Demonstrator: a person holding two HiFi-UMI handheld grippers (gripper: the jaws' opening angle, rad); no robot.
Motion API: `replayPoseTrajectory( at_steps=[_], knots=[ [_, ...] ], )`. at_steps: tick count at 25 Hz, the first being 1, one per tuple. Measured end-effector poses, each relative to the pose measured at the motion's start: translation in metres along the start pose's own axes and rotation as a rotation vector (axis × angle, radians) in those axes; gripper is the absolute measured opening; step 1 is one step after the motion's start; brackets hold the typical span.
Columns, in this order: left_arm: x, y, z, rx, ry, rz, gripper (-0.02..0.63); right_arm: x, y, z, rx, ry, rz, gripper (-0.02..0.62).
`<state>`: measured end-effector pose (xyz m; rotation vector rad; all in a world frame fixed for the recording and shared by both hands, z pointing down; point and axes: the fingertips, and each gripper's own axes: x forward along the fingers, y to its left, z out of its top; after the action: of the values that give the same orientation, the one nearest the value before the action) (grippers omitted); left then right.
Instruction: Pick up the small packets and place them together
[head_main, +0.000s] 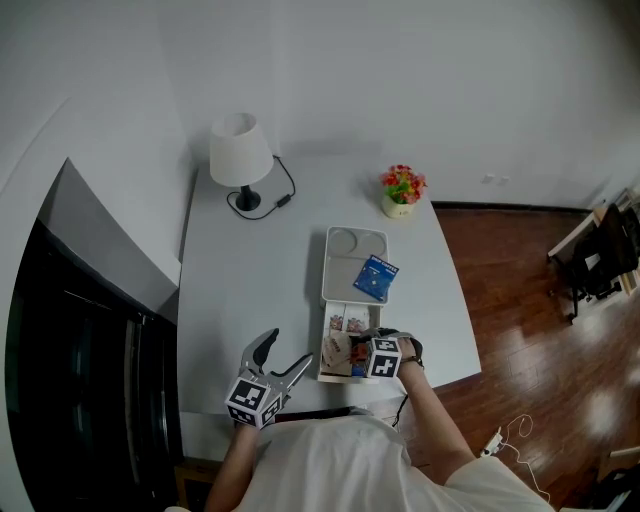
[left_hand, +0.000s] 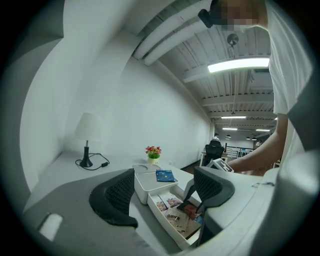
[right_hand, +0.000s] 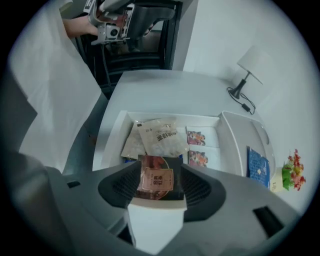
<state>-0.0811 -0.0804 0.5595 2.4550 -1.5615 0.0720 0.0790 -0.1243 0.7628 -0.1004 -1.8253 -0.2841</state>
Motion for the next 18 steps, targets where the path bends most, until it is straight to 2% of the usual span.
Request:
replayPoseTrajectory(
  at_steps=[6,14,18],
  knots=[
    [-0.009,0.006,-0.002,-0.012,0.001,0.026,0.374,0.021,0.007,-0.008,-0.016,0.083,0.008,0.26],
    [-0.011,0.01,-0.003,-0.024,-0.002,0.032,0.374,0.016,0.002,-0.009,0.028,0.053,-0.047,0.11],
    [-0.007,0.009,-0.004,-0.026,0.004,0.018,0.374,-0.005,-0.005,-0.001,0.065,0.001,-0.103,0.106]
  ],
)
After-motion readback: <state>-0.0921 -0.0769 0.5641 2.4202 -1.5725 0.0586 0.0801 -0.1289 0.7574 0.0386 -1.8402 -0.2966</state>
